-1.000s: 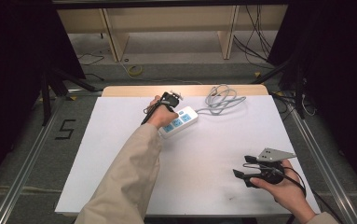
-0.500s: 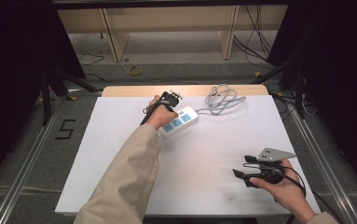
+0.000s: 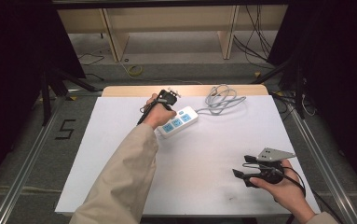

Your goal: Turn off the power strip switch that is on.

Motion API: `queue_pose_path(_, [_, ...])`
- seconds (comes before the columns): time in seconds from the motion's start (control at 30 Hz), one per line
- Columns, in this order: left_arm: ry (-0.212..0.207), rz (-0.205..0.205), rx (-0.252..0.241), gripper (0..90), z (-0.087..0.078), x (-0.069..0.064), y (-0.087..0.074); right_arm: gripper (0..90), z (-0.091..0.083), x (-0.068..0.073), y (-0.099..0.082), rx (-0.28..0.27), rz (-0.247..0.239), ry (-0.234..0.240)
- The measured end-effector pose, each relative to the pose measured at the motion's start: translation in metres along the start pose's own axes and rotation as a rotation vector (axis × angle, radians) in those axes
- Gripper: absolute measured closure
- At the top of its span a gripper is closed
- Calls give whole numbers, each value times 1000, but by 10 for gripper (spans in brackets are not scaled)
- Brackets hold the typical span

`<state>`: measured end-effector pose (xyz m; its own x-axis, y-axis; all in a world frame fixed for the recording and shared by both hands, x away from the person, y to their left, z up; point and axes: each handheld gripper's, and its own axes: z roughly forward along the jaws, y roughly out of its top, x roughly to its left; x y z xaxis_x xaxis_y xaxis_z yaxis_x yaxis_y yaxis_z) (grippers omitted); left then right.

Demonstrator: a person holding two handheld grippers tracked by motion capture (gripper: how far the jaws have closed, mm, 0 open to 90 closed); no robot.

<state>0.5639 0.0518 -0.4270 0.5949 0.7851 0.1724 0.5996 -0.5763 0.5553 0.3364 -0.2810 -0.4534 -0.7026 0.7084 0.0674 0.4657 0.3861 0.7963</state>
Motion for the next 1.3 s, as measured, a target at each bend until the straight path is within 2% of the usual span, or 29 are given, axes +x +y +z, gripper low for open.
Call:
queue_pose_path(0.4, [-8,5,-8,898,-13,2,-3,273,0,0,0,2,0,-2])
queue_pose_path(0.77, [-33,-11,-21,895,-21,3,-15,273,0,0,0,2,0,-2])
queue_pose_path(0.83, [-41,-22,-23,853,-22,3,-17,272,0,0,0,2,-1,-3])
queue_pose_path(0.9, [-38,-13,-22,871,-24,4,-19,272,0,0,0,2,0,-3])
queue_pose_path(0.97, [-47,-27,-34,872,-26,5,-21,272,0,0,0,1,0,-3])
queue_pose_path(1.07, [-67,-37,-35,828,-30,5,-24,272,0,-1,0,2,0,-4])
queue_pose_path(1.3, [-95,-68,-78,685,-39,5,-31,272,0,0,0,3,1,-5])
